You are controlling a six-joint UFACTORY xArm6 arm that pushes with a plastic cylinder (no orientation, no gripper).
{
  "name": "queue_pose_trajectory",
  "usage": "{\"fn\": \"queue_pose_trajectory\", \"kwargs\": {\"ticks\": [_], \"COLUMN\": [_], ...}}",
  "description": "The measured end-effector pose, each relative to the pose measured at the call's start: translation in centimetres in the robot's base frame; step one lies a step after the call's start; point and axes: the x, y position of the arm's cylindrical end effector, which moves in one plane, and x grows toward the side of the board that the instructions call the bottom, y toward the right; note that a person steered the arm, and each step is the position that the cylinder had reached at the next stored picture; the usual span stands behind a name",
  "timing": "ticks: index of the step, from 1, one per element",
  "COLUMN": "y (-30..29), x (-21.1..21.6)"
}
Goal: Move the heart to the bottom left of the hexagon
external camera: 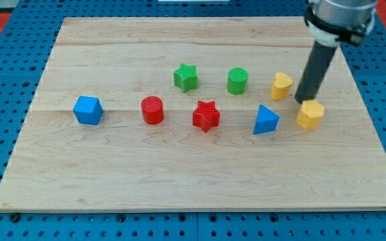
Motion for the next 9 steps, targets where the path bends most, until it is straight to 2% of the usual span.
{"fn": "queue_pose_trajectory", "kwargs": {"ticks": [1,2,3,4,5,6,7,9], "y": [1.0,1.6,-2.3,-2.2,-4.0,-3.1,-6.7,-8.2], "x": [-2.6,-7.9,-8.4,-2.8,-0.2,-4.3,-4.3,4.0]}}
